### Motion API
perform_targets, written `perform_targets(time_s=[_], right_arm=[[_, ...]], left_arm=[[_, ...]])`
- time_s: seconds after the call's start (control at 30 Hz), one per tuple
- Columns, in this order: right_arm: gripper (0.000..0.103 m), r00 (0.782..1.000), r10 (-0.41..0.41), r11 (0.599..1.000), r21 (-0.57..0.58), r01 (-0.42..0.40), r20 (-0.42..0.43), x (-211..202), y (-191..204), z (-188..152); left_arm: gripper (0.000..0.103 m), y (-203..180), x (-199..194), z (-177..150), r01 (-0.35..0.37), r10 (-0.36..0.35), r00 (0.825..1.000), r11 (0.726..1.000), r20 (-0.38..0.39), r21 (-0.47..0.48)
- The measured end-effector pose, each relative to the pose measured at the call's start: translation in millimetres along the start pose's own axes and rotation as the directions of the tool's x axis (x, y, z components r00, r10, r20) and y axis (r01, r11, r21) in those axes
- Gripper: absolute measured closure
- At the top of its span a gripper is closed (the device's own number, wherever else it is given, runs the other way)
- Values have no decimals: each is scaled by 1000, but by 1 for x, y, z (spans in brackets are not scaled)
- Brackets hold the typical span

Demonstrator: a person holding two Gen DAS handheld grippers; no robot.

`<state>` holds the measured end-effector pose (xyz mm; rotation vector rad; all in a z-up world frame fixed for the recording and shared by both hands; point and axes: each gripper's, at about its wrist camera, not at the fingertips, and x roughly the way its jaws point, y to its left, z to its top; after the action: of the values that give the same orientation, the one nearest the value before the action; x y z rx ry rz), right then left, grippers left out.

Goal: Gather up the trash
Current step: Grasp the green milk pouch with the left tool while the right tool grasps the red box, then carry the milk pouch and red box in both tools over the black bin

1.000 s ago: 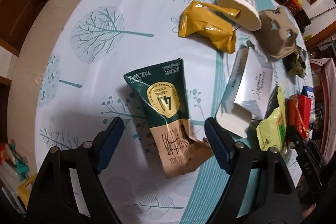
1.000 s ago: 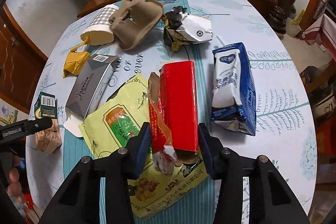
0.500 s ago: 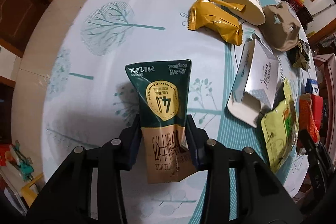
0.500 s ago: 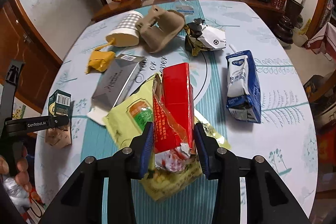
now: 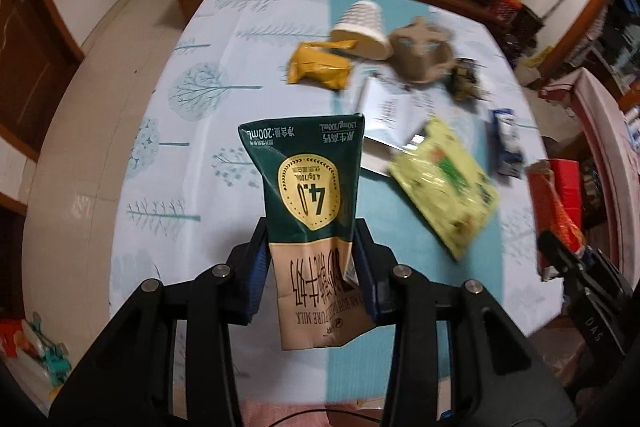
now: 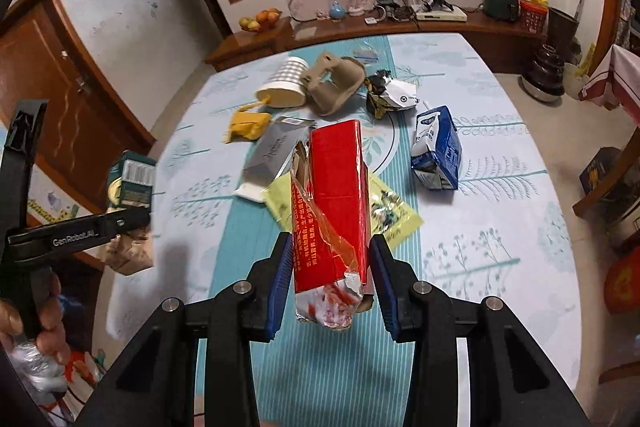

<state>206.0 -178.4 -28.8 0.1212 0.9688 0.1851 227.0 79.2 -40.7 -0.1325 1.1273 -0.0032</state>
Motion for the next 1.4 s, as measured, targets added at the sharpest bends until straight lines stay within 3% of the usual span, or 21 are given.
perform_targets(time_s=[0.2,0.5,0.77,1.0,1.4], right_arm=[[65,998,46,998,-36,-45,39,-61,7,-34],[65,994,103,991,-93,-99,42,-140,8,-111],[65,993,119,986,-121,-118,-2,-181,-3,-185],[65,991,125,987,-96,-128,-37,-192,-12,-226],[65,990,93,996,4,-93,-108,-162,-17,-268]], left_arm=[[68,-41,-48,-42,48,-50,998,998,45,37],[68,-99,-105,-126,62,-72,992,993,102,105],[68,-130,-124,-205,61,-71,995,990,77,125],[68,-142,-131,-248,43,-53,997,983,52,176],[67,-142,-110,-272,64,-61,998,964,-19,256]])
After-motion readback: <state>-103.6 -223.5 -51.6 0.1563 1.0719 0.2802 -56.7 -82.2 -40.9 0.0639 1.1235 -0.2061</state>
